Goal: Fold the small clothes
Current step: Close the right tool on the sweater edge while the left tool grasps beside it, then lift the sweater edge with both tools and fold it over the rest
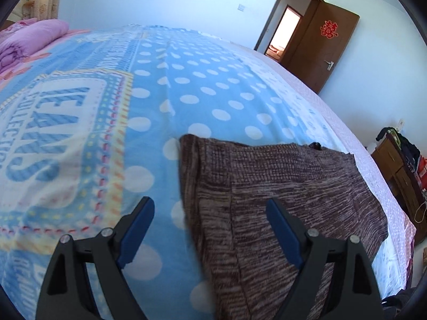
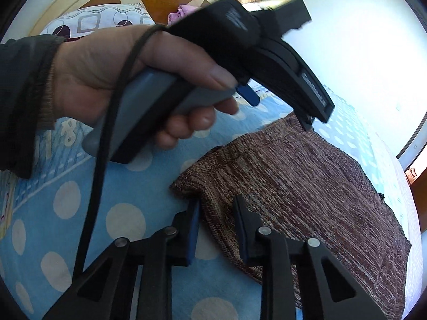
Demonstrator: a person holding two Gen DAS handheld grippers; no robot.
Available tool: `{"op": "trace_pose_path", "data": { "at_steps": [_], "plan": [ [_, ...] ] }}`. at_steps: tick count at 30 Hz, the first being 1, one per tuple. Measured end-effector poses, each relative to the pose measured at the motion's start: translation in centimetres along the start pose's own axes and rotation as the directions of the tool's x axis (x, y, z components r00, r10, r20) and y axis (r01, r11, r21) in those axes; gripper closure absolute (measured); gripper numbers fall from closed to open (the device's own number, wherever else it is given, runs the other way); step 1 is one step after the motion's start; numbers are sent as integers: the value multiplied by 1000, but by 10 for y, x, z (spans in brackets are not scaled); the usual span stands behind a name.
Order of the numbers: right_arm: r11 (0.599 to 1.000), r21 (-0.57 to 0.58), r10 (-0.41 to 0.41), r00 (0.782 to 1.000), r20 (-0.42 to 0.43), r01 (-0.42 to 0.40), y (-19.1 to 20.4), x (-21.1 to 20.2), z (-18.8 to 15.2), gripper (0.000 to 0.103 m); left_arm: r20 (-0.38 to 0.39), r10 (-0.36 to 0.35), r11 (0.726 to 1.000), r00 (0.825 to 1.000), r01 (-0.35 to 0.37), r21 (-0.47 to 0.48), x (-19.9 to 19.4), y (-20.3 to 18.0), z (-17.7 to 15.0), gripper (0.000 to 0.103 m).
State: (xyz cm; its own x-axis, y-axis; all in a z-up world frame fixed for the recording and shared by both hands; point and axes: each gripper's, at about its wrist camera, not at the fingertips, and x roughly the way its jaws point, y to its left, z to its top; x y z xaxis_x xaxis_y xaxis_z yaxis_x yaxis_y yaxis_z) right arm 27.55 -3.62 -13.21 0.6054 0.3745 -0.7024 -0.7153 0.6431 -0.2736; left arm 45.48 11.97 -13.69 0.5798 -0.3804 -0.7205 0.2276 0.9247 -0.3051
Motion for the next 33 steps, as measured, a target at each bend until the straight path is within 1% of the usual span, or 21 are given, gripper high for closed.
{"op": "trace_pose_path", "data": {
  "at_steps": [2, 4, 6, 8, 9, 10, 11, 13, 14, 15, 18, 21, 23, 27, 33],
  "plan": [
    [1000, -7, -2, 1000, -2, 2, 1, 1, 1, 83, -14, 8, 1000, 1000, -8, 8, 6, 0, 1, 17],
    [1000, -15, -7, 1000, -2, 7, 3, 2, 1, 85, -29, -4, 1000, 1000, 4, 1, 13, 1, 3, 21],
    [1000, -22, -11, 1000, -2, 11, 5, 2, 0, 87, -28, -12, 1000, 1000, 12, -12, 16, 3, 6, 23],
    [1000, -23, -13, 1000, -3, 13, 6, 3, 0, 88, -32, -20, 1000, 999, 19, -17, 19, 4, 7, 33],
    [1000, -23, -12, 1000, -3, 12, 7, 5, 0, 88, -43, -16, 1000, 999, 15, -19, 22, 4, 8, 36],
    [1000, -21, -10, 1000, -4, 10, 6, 5, 1, 88, -48, -12, 1000, 999, 11, -20, 24, 5, 8, 44],
    [1000, -20, -8, 1000, -5, 7, 6, 5, 1, 88, -53, -24, 999, 998, 23, -22, 25, 5, 9, 63],
    [1000, -18, -6, 1000, -4, 5, 7, 3, 2, 91, -71, -75, 996, 995, 71, -55, 27, 9, 9, 90],
    [1000, -17, -3, 1000, -1, 3, 7, 2, 1, 93, -63, -94, 993, 994, 90, -75, 26, 10, 10, 91],
    [1000, -11, 2, 1000, 2, -2, 6, 0, 1, 95, -63, -88, 994, 994, 83, -70, 25, 9, 10, 91],
    [999, 18, 28, 999, 18, -28, 2, -8, 2, 95, -64, -73, 995, 995, 68, -77, 23, 6, 10, 93],
    [998, 46, 37, 998, 40, -39, -8, -25, -5, 96, -64, -88, 989, 994, 80, -124, 19, 9, 12, 95],
    [998, 57, 38, 998, 52, -41, -13, -31, -9, 96, -61, -90, 988, 994, 81, -135, 16, 10, 13, 95],
    [994, 96, 51, 996, 69, -58, -21, -45, -19, 96, -50, -75, 990, 996, 68, -121, 5, 1, 16, 95],
    [986, 155, 43, 994, 105, -59, -40, -60, -31, 96, -7, -84, 990, 996, 83, -111, -15, -16, 24, 95]
  ]
}}
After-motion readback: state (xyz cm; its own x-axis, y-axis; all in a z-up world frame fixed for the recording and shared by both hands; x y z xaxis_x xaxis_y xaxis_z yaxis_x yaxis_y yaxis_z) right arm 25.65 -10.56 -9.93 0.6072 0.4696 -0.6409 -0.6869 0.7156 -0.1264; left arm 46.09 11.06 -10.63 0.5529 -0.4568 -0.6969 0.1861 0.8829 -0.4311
